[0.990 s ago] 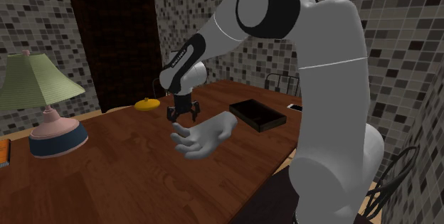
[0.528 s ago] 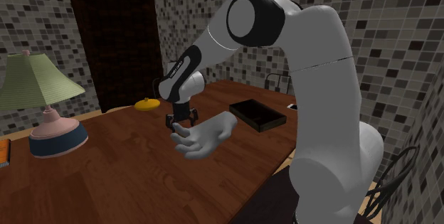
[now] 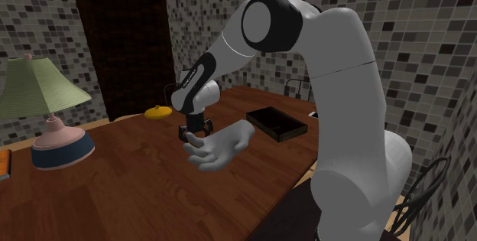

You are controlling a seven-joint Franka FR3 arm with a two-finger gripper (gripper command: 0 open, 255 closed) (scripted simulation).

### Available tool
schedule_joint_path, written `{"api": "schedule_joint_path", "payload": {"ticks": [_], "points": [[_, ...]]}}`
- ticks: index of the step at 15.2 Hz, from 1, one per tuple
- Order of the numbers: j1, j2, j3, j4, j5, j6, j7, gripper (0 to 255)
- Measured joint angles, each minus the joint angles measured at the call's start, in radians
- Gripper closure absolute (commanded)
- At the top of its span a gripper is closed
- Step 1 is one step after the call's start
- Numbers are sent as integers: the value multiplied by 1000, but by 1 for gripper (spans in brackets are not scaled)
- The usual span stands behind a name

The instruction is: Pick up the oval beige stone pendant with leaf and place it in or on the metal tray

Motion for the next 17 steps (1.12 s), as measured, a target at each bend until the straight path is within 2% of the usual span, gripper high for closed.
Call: {"api": "schedule_joint_path", "payload": {"ticks": [1,11,17], "points": [[0,0,0,0,0,0,0,255],[0,0,0,1,0,0,0,255],[-3,-44,4,9,8,-52,-7,255]]}}
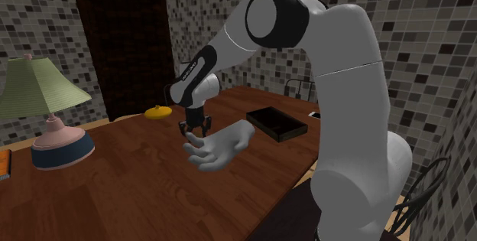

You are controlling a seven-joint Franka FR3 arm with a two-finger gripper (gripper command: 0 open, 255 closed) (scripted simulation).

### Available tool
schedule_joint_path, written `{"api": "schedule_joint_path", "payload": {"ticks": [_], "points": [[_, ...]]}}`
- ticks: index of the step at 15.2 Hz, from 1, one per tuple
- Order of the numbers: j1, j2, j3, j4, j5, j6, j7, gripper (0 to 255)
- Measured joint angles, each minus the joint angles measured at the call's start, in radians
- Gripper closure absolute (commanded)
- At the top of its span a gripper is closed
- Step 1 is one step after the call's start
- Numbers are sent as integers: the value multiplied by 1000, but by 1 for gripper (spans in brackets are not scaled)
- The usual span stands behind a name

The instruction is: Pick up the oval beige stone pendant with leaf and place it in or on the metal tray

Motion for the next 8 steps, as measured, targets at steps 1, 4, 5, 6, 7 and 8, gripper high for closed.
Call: {"api": "schedule_joint_path", "payload": {"ticks": [1,4,5,6,7,8], "points": [[-1,-4,0,6,1,-9,-2,255],[-1,-33,3,14,6,-46,-4,255],[-2,-40,4,15,8,-55,-6,255],[-3,-52,4,14,9,-65,-7,255],[-2,-57,5,19,10,-76,-7,255],[-3,-65,6,23,12,-87,-9,255]]}}
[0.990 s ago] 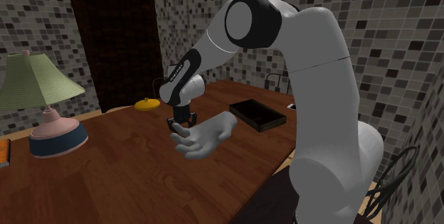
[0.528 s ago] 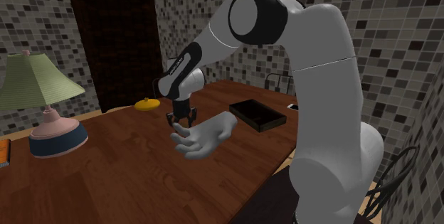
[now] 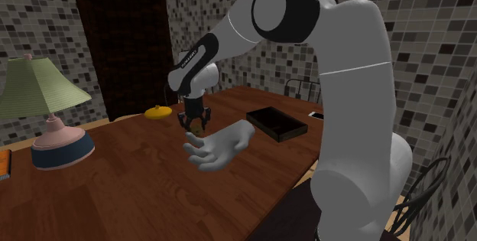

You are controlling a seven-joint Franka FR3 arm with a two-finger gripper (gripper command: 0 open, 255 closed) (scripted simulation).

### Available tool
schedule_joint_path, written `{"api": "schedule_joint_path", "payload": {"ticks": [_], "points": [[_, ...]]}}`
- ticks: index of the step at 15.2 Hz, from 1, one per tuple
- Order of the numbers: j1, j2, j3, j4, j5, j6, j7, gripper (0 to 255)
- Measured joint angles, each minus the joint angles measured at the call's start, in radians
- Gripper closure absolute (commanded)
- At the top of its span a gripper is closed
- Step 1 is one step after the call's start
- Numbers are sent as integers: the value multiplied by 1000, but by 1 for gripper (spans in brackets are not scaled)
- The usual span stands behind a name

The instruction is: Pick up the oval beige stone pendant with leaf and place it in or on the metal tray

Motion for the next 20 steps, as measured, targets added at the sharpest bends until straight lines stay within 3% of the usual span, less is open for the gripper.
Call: {"api": "schedule_joint_path", "payload": {"ticks": [10,20], "points": [[-3,-62,4,50,12,-111,-10,255],[-129,-141,-66,-52,46,-83,-219,255]]}}
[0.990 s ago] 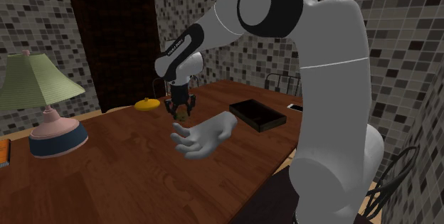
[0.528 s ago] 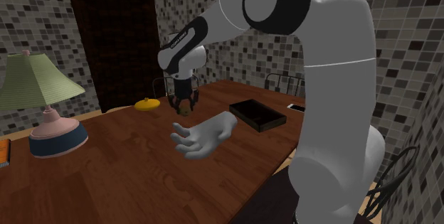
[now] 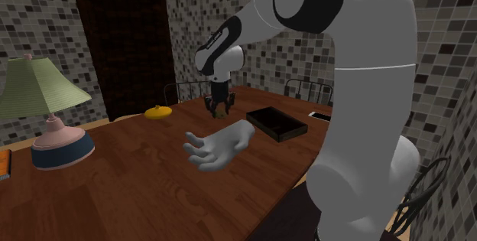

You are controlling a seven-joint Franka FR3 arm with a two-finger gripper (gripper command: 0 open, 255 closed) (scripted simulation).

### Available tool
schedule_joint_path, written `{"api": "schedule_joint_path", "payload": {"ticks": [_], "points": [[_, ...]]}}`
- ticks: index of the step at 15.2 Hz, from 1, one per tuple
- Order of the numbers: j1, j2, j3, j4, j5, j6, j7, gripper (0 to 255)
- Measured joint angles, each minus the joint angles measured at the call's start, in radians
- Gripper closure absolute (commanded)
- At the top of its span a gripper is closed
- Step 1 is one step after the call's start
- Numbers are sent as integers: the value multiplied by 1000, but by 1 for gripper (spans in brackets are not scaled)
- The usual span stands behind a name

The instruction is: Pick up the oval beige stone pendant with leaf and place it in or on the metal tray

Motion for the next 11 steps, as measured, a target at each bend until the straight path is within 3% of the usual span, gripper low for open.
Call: {"api": "schedule_joint_path", "payload": {"ticks": [11], "points": [[-152,13,-97,23,35,-8,-267,255]]}}
